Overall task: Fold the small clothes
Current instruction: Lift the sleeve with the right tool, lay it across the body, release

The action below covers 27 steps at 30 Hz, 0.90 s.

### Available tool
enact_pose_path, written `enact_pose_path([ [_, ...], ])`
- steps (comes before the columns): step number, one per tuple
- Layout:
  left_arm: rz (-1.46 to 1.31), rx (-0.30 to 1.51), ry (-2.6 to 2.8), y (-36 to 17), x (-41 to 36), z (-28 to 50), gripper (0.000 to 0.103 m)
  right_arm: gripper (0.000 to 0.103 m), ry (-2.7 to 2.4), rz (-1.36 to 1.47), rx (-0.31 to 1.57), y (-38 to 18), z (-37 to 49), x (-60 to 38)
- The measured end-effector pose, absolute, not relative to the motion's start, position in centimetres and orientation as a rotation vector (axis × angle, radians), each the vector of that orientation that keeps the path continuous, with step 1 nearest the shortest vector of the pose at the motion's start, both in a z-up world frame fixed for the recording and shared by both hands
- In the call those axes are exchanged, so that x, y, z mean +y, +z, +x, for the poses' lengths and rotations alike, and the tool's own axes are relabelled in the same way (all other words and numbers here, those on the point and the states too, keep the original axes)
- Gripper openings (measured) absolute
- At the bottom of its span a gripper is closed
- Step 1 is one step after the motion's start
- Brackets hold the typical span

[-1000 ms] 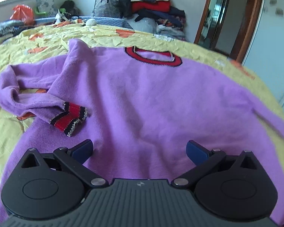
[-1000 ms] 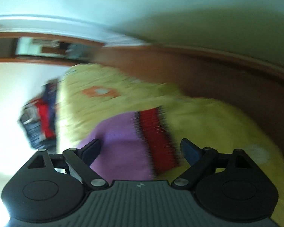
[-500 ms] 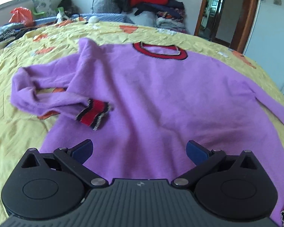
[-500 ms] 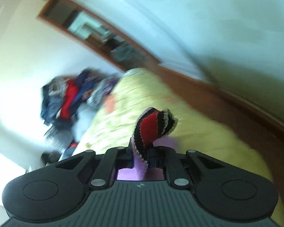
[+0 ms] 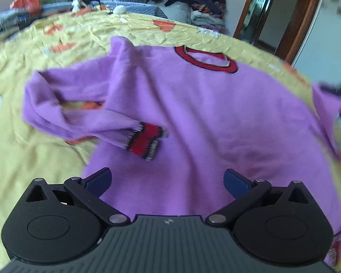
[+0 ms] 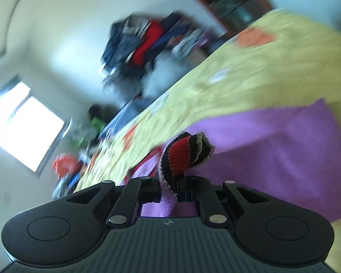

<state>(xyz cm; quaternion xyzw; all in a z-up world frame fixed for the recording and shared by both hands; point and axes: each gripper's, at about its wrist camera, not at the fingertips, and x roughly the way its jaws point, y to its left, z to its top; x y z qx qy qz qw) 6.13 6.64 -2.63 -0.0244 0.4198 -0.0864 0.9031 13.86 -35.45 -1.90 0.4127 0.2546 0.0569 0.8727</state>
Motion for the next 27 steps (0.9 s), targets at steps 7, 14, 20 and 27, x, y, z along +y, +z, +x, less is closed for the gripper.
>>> enact_pose_path([
  [7, -0.03, 0.854, -0.148, -1.2, 8.1, 5.3, 0.103, 0.009, 0.261, 0.761, 0.637, -2.0, 17.7, -25.0],
  [14, 0.024, 0.811, -0.045, -0.4, 10.5, 3.9, 0.103, 0.009, 0.344, 0.67, 0.7, -3.0, 20.3, -17.8],
  [20, -0.011, 0.876, -0.05, -1.7, 12.3, 3.6, 0.103, 0.01, 0.42, 0.64, 0.72, -2.8, 21.9, -13.2],
  [27, 0.028, 0.915, -0.054, -2.3, 11.9, 2.9, 0.103, 0.01, 0.476, 0.567, 0.775, -3.7, 22.4, -8.8],
])
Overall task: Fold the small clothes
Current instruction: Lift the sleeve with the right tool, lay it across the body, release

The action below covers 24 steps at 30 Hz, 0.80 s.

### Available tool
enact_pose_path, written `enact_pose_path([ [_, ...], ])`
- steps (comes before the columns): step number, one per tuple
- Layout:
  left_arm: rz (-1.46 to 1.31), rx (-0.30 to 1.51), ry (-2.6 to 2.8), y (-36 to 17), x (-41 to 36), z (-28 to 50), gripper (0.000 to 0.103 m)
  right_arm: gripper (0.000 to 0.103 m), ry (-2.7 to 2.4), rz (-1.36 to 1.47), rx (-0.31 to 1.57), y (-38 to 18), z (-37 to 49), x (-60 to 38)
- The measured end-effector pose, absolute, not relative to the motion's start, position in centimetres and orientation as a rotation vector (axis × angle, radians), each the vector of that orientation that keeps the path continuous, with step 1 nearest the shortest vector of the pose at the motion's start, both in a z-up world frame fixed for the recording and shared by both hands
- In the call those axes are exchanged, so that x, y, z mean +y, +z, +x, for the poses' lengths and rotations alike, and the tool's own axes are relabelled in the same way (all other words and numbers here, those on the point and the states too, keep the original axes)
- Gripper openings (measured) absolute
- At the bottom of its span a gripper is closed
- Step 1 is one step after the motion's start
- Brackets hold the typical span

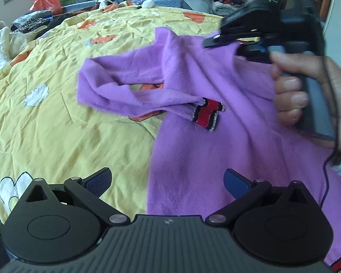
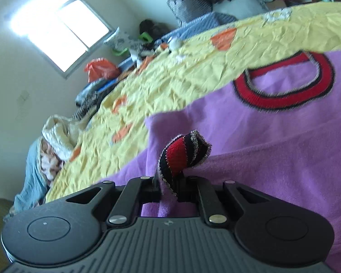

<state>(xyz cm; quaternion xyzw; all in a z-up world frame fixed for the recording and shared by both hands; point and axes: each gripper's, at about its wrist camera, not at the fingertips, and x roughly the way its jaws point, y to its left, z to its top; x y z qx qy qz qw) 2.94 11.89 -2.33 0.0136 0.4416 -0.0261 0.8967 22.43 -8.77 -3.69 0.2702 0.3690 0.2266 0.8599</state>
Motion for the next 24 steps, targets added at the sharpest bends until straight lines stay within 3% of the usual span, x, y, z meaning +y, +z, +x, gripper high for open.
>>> enact_pose_path([
  [8, 0.062, 0.922, -0.052, -2.3, 10.8, 3.1, 0.103, 0.013, 0.399, 0.398, 0.79, -5.3, 24.0, -5.5],
  [10, 0.065, 0.927, -0.048, -2.4, 10.6, 3.2, 0.103, 0.024, 0.403, 0.328, 0.831, -5.8, 24.0, -5.0],
  [13, 0.056, 0.926, -0.052, -2.2, 10.4, 3.4, 0.103, 0.062, 0.433, 0.318, 0.792, -4.0, 21.5, -7.6],
  [14, 0.048, 0.923, -0.057, -2.1, 10.4, 3.4, 0.103, 0.069, 0.431, 0.321, 0.744, -3.0, 19.8, -9.6],
  [19, -0.003, 0.915, -0.102, -1.9, 9.9, 4.8, 0.103, 0.071, 0.19, 0.236, 0.603, -0.6, 12.1, -21.5],
  [24, -0.048, 0.926, -0.15, -2.4, 8.4, 7.0, 0.103, 0.073, -0.027, 0.103, 0.68, -3.0, 8.9, -31.0],
])
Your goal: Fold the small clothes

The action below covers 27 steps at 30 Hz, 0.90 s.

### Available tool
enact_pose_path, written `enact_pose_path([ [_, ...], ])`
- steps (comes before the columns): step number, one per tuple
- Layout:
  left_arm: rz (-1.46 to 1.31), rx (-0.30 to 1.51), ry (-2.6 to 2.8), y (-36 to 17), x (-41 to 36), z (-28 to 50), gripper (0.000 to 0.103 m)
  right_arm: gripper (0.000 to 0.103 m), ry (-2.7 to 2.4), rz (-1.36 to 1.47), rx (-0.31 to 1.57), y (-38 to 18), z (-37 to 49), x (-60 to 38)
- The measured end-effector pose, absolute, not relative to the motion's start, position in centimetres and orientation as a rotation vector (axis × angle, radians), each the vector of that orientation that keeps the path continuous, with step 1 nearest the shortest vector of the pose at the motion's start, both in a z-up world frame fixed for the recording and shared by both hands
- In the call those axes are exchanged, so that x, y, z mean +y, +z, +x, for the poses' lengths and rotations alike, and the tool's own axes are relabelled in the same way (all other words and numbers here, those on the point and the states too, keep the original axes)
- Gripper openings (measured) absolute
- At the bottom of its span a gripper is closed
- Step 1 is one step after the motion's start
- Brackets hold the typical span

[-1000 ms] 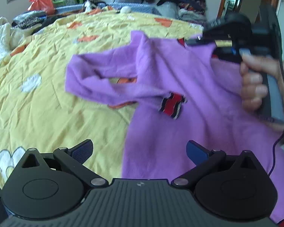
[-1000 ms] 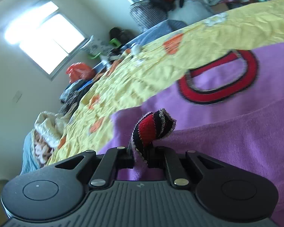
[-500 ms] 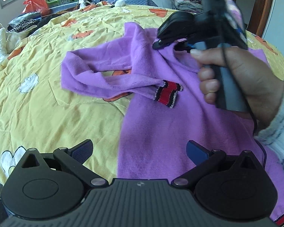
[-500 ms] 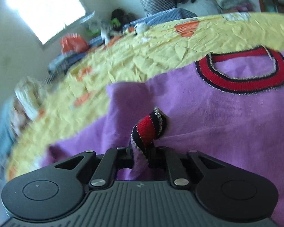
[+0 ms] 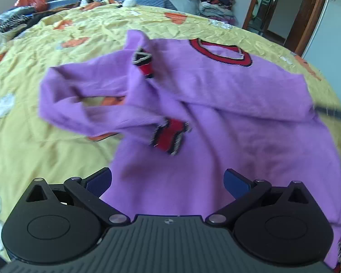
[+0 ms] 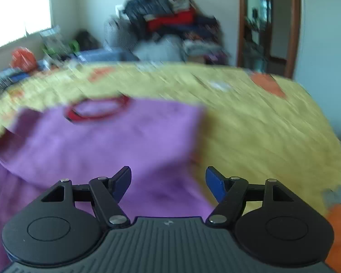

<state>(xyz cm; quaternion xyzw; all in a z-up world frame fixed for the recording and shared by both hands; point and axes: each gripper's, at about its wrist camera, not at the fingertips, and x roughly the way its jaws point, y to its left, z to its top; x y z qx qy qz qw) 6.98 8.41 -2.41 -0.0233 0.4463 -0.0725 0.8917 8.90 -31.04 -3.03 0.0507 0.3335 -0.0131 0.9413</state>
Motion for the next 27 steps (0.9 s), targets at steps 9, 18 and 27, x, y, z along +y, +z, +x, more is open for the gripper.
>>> enact_pose_path([
  [9, -0.074, 0.892, -0.209, -2.4, 5.2, 13.3, 0.103, 0.002, -0.063, 0.123, 0.717, -5.2, 7.4, -33.8],
  [18, 0.041, 0.855, -0.168, -2.9, 3.0, 21.6, 0.103, 0.0, -0.234, 0.016, 0.777, -5.4, 5.3, -36.1],
  [27, 0.155, 0.844, -0.064, -5.2, 3.6, 22.1, 0.103, 0.103, 0.031, 0.388, 0.594, -3.1, 14.5, -38.0],
])
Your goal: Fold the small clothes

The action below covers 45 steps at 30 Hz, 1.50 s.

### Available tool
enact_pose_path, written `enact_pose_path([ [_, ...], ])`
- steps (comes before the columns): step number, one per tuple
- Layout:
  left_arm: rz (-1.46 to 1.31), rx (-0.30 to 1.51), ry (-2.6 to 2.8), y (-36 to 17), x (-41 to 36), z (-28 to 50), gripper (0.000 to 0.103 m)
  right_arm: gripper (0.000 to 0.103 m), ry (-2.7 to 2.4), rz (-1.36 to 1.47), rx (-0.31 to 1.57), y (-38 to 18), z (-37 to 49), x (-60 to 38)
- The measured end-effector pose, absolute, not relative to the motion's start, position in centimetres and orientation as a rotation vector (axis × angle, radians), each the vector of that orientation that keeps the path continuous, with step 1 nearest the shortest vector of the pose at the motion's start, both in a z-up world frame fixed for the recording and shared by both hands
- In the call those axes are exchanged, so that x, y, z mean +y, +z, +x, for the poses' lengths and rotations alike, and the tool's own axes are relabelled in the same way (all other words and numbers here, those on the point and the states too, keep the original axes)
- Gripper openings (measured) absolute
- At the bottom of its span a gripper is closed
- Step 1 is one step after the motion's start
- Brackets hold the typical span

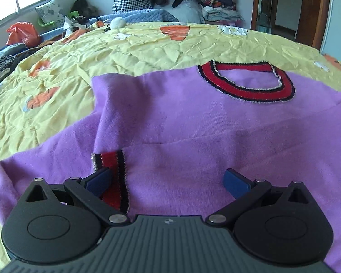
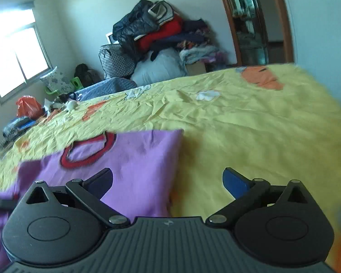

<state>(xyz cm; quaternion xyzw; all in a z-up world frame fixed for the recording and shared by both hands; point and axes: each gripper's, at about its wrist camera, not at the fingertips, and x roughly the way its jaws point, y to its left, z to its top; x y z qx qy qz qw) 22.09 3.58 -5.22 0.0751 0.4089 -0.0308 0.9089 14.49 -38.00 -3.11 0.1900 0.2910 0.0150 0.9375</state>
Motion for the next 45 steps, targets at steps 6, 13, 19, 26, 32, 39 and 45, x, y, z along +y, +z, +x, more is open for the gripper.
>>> enact_pose_path([
  [6, 0.223, 0.817, -0.022, -5.2, 3.3, 22.6, 0.103, 0.006, 0.039, 0.366, 0.737, -5.6, 23.2, -36.7],
  [13, 0.232, 0.813, 0.011, -5.1, 2.4, 24.9, 0.103, 0.006, -0.042, 0.173, 0.677, -3.0, 26.6, -35.7],
  [19, 0.195, 0.785, 0.022, -5.3, 4.6, 23.9, 0.103, 0.047, -0.097, 0.082, 0.69, -3.2, 25.0, -36.6],
  [26, 0.032, 0.775, -0.048, -6.5, 10.4, 21.5, 0.103, 0.043, 0.172, 0.022, 0.71, -4.3, 17.0, -30.3],
  [32, 0.047, 0.77, -0.059, -6.4, 12.8, 21.2, 0.103, 0.079, 0.01, -0.087, 0.722, -6.9, 16.9, -30.9],
  [39, -0.125, 0.777, -0.086, -4.5, 18.6, 18.3, 0.103, 0.082, 0.129, 0.05, 0.639, -3.6, 12.7, -28.3],
  [45, -0.193, 0.782, -0.102, -4.2, 21.2, 15.7, 0.103, 0.082, 0.554, 0.276, 0.626, -3.5, 11.3, -18.5],
])
